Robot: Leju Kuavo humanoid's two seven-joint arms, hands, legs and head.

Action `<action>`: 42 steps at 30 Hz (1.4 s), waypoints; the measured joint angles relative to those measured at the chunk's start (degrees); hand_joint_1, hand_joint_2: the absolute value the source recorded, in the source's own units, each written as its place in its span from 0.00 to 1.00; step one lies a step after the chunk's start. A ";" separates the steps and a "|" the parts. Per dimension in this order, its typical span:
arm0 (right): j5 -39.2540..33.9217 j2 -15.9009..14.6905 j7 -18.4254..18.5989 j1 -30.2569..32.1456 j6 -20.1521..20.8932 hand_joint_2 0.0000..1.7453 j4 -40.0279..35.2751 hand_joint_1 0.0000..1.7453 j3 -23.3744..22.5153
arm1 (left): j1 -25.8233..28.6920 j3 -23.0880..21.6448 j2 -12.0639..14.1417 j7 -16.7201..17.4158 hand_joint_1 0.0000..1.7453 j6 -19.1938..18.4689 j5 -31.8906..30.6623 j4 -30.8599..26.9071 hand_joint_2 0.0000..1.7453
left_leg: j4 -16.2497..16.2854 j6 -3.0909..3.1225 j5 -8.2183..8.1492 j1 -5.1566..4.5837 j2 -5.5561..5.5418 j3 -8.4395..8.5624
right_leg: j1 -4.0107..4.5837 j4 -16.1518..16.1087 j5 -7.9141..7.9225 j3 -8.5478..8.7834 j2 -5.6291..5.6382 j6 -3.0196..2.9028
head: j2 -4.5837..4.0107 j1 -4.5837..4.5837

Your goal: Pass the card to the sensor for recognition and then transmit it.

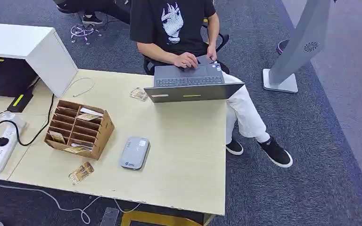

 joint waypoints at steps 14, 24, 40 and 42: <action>1.27 0.02 0.59 -0.04 0.02 1.00 -0.04 0.00 -0.04 | 2.18 2.38 0.15 13.93 0.00 -2.27 0.68 0.92 1.00 | -0.01 0.00 -0.01 0.00 0.00 -0.02 | 0.00 0.00 -0.03 0.00 0.00 -0.01 | 0.00 0.00; 1.33 0.02 0.98 -0.16 0.17 1.00 -0.07 0.00 -0.04 | 4.20 6.77 0.33 14.63 0.00 2.58 5.94 1.62 1.00 | 0.00 0.02 -0.02 0.00 -0.02 -0.02 | 0.00 0.00 -0.05 0.00 -0.01 0.03 | 0.00 0.00; 1.03 0.09 0.02 0.14 -0.33 1.00 -0.07 0.00 -1.38 | 3.58 36.61 -1.10 -7.67 0.00 3.23 -33.18 -3.40 1.00 | 0.00 0.13 0.06 -0.16 -0.13 -0.05 | -0.19 0.01 -0.10 -0.12 -0.09 0.12 | 0.00 -0.35; 1.05 0.17 -0.06 0.15 -0.42 1.00 -0.07 0.00 -1.48 | 4.10 51.40 -4.34 -7.87 0.00 3.19 -57.55 -7.90 1.00 | 0.00 0.14 0.04 -0.11 -0.05 -0.08 | -0.16 0.01 -0.07 -0.01 -0.06 0.14 | 0.00 0.11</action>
